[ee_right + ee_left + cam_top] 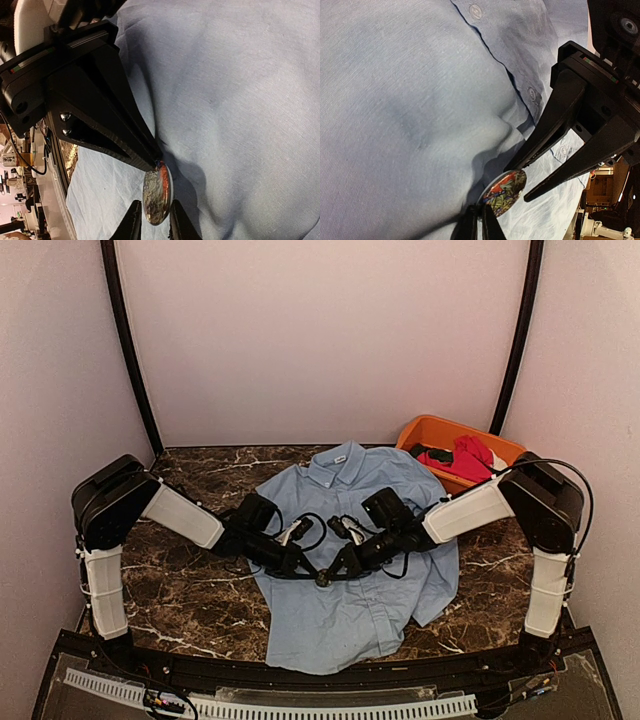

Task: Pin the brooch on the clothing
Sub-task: Pick up the brooch from the flattened clothing, then pass from the right arm to the left

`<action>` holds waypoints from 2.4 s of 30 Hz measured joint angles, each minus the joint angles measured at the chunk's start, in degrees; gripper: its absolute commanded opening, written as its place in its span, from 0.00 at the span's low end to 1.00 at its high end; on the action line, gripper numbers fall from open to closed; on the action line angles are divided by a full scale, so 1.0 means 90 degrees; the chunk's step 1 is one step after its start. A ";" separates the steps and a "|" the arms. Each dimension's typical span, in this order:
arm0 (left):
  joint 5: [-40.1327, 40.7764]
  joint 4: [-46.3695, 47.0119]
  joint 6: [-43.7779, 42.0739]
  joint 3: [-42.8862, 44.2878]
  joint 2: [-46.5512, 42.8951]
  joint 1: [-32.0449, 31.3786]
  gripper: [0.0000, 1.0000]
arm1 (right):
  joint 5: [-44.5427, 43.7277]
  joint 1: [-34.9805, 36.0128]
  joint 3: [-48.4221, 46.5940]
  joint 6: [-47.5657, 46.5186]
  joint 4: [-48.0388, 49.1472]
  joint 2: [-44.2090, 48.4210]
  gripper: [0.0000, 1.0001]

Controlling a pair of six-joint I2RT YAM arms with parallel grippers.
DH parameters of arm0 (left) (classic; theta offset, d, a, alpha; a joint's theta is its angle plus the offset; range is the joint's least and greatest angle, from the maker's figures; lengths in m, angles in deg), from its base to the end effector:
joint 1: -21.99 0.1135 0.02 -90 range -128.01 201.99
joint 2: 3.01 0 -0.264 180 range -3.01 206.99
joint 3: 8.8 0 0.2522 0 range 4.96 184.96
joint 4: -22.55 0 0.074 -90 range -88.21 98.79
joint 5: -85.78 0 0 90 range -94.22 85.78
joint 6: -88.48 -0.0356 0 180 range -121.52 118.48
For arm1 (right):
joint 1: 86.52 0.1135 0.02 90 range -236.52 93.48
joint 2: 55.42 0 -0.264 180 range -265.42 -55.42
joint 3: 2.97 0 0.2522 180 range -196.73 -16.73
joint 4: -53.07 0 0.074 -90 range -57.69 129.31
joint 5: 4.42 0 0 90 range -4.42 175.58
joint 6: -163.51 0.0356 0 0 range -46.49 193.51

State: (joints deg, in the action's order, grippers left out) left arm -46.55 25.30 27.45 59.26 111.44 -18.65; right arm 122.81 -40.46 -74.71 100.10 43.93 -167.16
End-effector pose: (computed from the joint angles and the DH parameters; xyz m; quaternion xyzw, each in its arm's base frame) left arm 0.2696 -0.2630 0.1020 0.2285 0.8384 -0.4820 0.1120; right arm 0.2467 0.2871 0.1192 -0.2600 0.8564 0.4370 0.0893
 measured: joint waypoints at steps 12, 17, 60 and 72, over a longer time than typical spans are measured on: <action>0.0063 -0.0034 0.0027 -0.0134 -0.0153 0.0002 0.08 | 0.0141 -0.0022 -0.0231 0.0221 -0.0131 -0.0119 0.00; 0.0143 -0.0022 0.0172 -0.0245 -0.0323 -0.0002 0.30 | 0.0311 -0.0029 -0.0328 0.0255 -0.0075 -0.0228 0.00; 0.4838 -0.3740 -0.4733 0.0223 -0.5209 -0.1452 0.73 | -0.5780 0.2319 0.3087 -1.1380 0.5714 0.3116 0.00; 0.5518 -0.3405 -0.5275 0.0185 -0.5229 -0.1503 0.75 | -0.4738 0.2329 0.2616 -0.9802 0.4544 0.3820 0.00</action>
State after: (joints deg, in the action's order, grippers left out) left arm 3.11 -5.34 -20.02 60.92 64.38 -32.18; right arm 80.17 -19.50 -51.17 11.88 84.83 -132.78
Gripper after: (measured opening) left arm 0.740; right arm 0.018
